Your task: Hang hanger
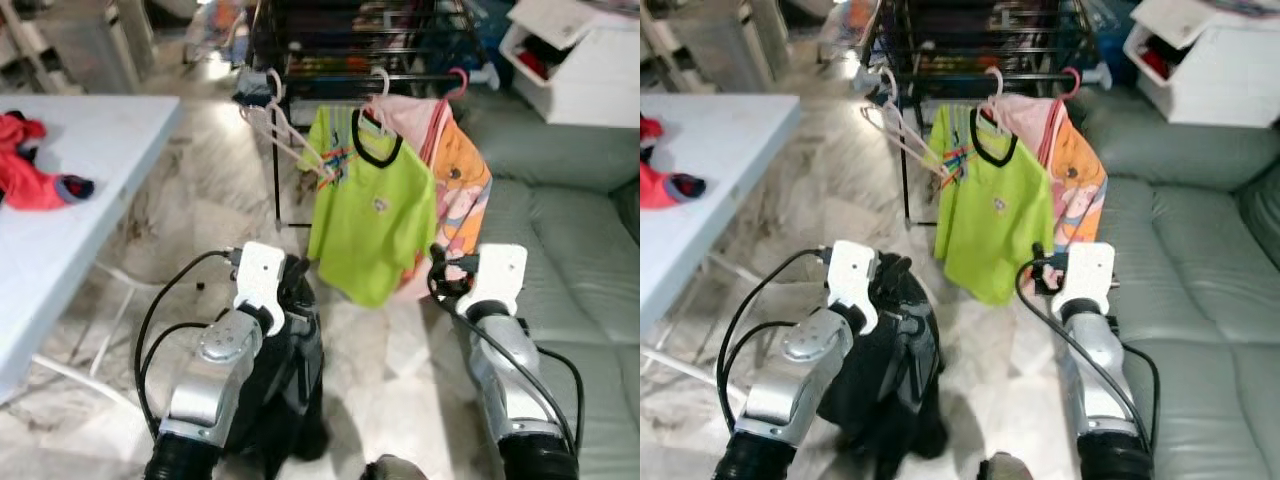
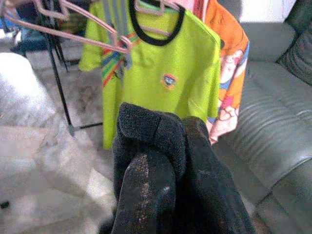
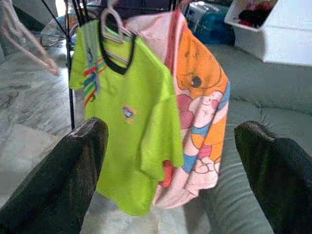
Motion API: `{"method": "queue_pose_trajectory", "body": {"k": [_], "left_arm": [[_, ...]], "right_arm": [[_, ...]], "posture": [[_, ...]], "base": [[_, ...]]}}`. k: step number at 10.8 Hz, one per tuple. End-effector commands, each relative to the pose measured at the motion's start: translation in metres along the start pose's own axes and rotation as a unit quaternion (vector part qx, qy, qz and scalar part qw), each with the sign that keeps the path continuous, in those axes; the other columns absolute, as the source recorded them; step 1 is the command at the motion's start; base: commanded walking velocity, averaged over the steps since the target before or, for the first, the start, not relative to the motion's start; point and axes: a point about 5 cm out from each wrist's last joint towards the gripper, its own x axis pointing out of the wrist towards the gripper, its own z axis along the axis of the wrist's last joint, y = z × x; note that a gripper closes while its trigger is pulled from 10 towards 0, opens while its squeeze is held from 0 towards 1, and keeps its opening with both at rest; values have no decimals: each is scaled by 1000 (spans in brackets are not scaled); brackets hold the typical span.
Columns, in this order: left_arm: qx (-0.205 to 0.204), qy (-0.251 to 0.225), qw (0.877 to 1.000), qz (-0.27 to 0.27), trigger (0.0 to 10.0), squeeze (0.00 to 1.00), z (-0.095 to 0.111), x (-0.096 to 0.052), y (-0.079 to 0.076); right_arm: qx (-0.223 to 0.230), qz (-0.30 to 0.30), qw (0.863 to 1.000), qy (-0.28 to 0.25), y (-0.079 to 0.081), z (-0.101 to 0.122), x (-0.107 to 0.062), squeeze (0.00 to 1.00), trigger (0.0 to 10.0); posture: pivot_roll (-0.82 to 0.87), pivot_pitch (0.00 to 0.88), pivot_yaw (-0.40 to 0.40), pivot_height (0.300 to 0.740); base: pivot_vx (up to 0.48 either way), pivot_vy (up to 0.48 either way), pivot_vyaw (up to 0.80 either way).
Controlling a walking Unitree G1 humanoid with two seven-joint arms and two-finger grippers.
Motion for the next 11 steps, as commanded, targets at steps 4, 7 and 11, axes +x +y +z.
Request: {"method": "queue_pose_trajectory", "body": {"k": [4, 7, 11], "left_arm": [[36, -44, 998, 29, 10000, 0, 13, -6, 11], [19, -34, 997, 64, 10000, 0, 3, -17, 26], [13, -38, 998, 44, 10000, 0, 1, -20, 28]], "right_arm": [[7, 12, 1000, -2, 11, 2, 2, 0, 10000], [13, 12, 1000, 4, 13, -2, -1, 0, 10000], [15, 13, 1000, 6, 14, -2, 0, 0, 10000]], "posture": [[-15, 44, -12, 740], [-15, 40, -2, 740], [-12, 41, -6, 740]], "base": [[0, 0, 0], [0, 0, 0], [0, 0, 0]]}}
